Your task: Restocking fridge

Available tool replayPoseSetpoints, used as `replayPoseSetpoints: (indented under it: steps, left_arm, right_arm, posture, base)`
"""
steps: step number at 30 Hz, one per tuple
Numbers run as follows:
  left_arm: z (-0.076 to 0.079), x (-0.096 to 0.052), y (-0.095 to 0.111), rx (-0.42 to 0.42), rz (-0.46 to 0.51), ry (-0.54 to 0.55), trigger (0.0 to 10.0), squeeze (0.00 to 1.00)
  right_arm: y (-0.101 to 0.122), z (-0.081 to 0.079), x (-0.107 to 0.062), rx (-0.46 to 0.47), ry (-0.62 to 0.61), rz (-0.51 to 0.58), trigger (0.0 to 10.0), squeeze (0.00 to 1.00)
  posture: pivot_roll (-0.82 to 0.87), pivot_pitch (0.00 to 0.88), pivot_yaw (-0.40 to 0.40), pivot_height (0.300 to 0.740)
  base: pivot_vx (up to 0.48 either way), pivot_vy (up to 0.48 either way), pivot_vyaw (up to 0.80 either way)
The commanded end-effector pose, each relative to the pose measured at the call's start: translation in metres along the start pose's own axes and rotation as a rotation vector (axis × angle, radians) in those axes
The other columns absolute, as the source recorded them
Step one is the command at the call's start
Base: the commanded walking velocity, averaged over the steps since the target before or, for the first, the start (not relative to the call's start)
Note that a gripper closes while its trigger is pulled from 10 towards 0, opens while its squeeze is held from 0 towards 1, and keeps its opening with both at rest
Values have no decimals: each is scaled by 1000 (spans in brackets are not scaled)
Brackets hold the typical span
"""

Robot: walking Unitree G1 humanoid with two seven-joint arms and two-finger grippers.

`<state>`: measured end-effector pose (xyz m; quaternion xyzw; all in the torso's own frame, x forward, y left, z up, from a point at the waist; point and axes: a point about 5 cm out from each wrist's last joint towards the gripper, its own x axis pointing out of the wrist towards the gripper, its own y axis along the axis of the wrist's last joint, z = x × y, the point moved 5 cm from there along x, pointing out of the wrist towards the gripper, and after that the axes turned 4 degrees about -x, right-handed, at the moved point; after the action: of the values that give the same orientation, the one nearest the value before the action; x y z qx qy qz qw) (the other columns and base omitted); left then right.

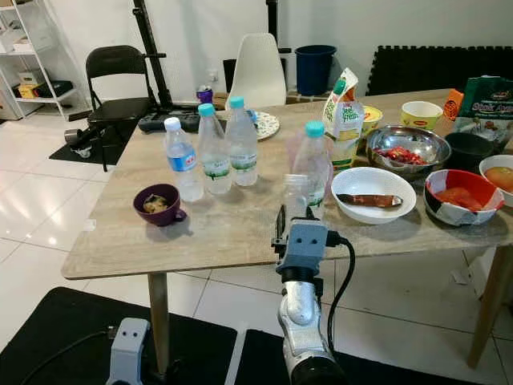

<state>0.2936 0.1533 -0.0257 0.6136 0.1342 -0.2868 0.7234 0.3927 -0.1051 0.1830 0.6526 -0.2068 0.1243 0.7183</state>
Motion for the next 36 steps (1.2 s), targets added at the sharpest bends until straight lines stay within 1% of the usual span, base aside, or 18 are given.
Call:
replayPoseSetpoints:
  steps: [1, 4, 6, 7, 8, 9, 10, 11, 12, 13, 17, 20, 21, 22, 23, 26, 32, 36]
  left_arm:
    - [-12, -4, -9, 16, -30, 27, 10000, 0]
    - [-12, -5, -9, 17, -30, 28, 10000, 0]
    - [-12, -5, -9, 18, -30, 29, 10000, 0]
    - [-12, -5, -9, 18, -30, 29, 10000, 0]
    - [-12, -4, -9, 17, -30, 29, 10000, 0]
    - [-12, -4, -8, 17, -29, 29, 10000, 0]
    - [-12, -4, -8, 17, -29, 29, 10000, 0]
    - [-12, -4, -8, 17, -29, 29, 10000, 0]
    - [-12, -4, -8, 17, -29, 30, 10000, 0]
    - [-12, -4, -8, 17, -29, 29, 10000, 0]
    - [-12, -4, -8, 18, -29, 29, 10000, 0]
    - [-12, -4, -8, 18, -29, 29, 10000, 0]
    - [-12, -4, -8, 18, -28, 29, 10000, 0]
    - [-12, -4, -8, 19, -27, 29, 10000, 0]
    - [-12, -4, -8, 19, -27, 29, 10000, 0]
    - [-11, -3, -7, 20, -26, 28, 10000, 0]
    - [-12, -3, -6, 34, -28, 24, 10000, 0]
    - [-12, -3, -5, 38, -25, 24, 10000, 0]
  right_arm:
    - [-3, -11, -3, -50, 9, -24, 10000, 0]
    - [2, -18, -4, -132, -17, -9, 10000, 0]
    - [8, -24, -6, -178, -34, 32, 10000, 0]
    - [8, -24, -6, -178, -34, 32, 10000, 0]
    - [15, -29, -9, -178, -39, 80, 10000, 0]
    - [18, -31, -9, -164, -33, 103, 10000, 0]
    - [24, -35, -11, -152, -9, 147, 10000, 0]
    - [24, -35, -11, -152, -9, 147, 10000, 0]
    - [24, -37, -12, -133, -15, 147, 10000, 0]
    - [22, -35, -12, -132, -40, 130, 10000, 0]
    - [24, -39, -13, -108, -12, 148, 10000, 0]
    - [21, -39, -15, -90, -27, 128, 10000, 0]
    - [18, -37, -15, -87, -55, 109, 10000, 0]
    - [13, -35, -16, -39, -82, 63, 10000, 0]
    - [13, -35, -16, -39, -82, 63, 10000, 0]
    - [4, -33, -19, 39, -132, -3, 10000, 0]
    - [0, -32, -17, 82, -175, -46, 10000, 0]
    - [2, -37, -13, 100, -174, -55, 10000, 0]
  posture:
    - [24, 197, 95, 740]
    - [25, 197, 94, 740]
    - [26, 197, 93, 740]
    - [26, 197, 93, 740]
    - [26, 196, 93, 740]
    - [26, 196, 93, 740]
    - [27, 196, 92, 740]
    - [27, 196, 92, 740]
    - [27, 197, 92, 740]
    - [27, 197, 92, 740]
    - [28, 197, 92, 740]
    - [28, 197, 92, 740]
    - [28, 197, 92, 740]
    - [28, 196, 91, 740]
    - [28, 196, 91, 740]
    - [29, 196, 92, 740]
    - [33, 199, 95, 740]
    - [40, 198, 93, 740]
  base:
    - [0, 0, 0]
    - [0, 0, 0]
    - [0, 0, 0]
    - [0, 0, 0]
    - [0, 0, 0]
    - [0, 0, 0]
    - [0, 0, 0]
    - [0, 0, 0]
    - [0, 0, 0]
    - [0, 0, 0]
    - [0, 0, 0]
    - [0, 0, 0]
    - [0, 0, 0]
    - [0, 0, 0]
    - [0, 0, 0]
    - [0, 0, 0]
    - [0, 0, 0]
    - [0, 0, 0]
